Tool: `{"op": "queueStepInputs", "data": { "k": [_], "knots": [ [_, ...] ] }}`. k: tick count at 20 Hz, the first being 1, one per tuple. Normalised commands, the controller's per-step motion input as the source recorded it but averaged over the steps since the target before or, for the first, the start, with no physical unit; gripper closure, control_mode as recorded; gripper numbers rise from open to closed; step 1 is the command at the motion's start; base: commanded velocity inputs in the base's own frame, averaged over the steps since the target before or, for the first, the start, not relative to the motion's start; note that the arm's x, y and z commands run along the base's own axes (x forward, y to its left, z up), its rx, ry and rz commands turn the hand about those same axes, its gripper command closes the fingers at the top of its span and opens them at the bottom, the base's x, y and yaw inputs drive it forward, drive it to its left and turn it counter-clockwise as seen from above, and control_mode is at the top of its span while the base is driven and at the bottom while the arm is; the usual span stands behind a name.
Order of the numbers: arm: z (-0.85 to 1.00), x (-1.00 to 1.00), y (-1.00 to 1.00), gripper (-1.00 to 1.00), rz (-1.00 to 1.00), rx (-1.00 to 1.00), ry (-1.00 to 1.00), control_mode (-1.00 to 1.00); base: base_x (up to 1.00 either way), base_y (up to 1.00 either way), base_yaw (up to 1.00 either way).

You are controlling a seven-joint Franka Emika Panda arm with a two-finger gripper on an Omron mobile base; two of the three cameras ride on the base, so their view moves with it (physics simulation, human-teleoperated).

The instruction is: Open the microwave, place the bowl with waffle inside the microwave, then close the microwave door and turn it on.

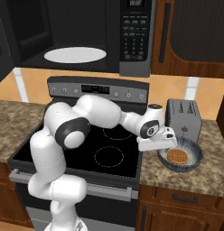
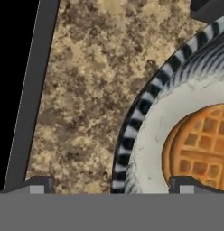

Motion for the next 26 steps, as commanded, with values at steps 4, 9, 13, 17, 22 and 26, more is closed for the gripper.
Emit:
{"op": "queueStepInputs", "data": {
  "k": [4, 9, 13, 17, 22, 26],
  "knots": [
    [-0.27, 0.34, -0.22, -1.00, 0.07, 0.03, 0.00, -1.00, 0.00, 0.00, 0.00],
    [-0.33, 0.16, -0.09, 1.00, 0.06, 0.00, 0.00, -1.00, 0.00, 0.00, 0.00],
    [-0.05, 0.01, 0.00, 1.00, 0.00, 0.00, 0.00, -1.00, 0.00, 0.00, 0.00],
    [0.00, -0.18, 0.00, 1.00, 0.01, 0.00, -0.02, -1.00, 0.00, 0.00, 0.00],
    [0.46, -0.74, 0.00, 1.00, 0.19, 0.00, -0.20, -1.00, 0.00, 0.00, 0.00],
    [0.97, -0.71, 0.19, 1.00, 0.28, 0.00, -0.13, -1.00, 0.00, 0.00, 0.00]
  ]
}}
